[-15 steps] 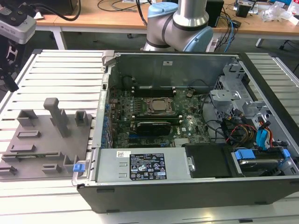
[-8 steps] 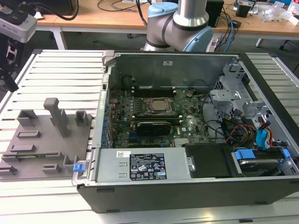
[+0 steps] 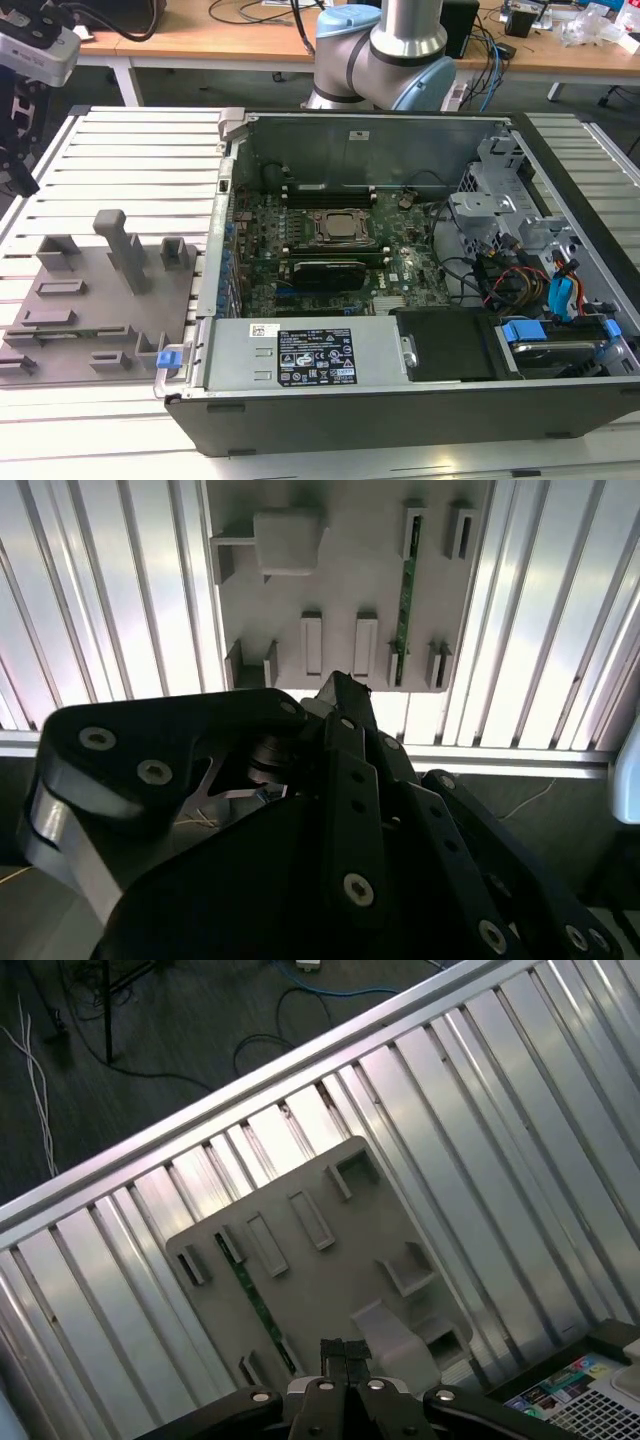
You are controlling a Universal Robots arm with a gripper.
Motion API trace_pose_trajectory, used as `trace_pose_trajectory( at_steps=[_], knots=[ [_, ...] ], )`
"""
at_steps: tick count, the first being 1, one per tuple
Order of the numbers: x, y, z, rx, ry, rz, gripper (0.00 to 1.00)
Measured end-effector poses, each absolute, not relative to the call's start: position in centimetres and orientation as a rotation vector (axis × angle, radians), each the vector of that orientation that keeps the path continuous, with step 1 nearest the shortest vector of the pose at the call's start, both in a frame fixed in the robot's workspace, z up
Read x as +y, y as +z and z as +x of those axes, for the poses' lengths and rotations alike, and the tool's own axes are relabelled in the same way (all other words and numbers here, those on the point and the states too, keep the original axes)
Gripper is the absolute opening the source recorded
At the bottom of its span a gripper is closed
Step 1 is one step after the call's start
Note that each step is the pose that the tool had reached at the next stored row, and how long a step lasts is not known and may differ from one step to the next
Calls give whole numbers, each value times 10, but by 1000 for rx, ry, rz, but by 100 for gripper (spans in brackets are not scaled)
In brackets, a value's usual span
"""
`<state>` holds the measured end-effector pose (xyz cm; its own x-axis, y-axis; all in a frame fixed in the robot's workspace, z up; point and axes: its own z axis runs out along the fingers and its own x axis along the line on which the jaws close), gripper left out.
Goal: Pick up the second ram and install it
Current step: 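Pick up the second ram and move it above second insertion slot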
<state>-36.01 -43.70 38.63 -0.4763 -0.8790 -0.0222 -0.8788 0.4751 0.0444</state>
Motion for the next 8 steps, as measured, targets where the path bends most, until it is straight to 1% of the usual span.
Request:
trace_pose_trajectory(
  at_steps=[8],
  knots=[
    [-437, 386, -360, -2648, -77, 1679, 11]
  ],
)
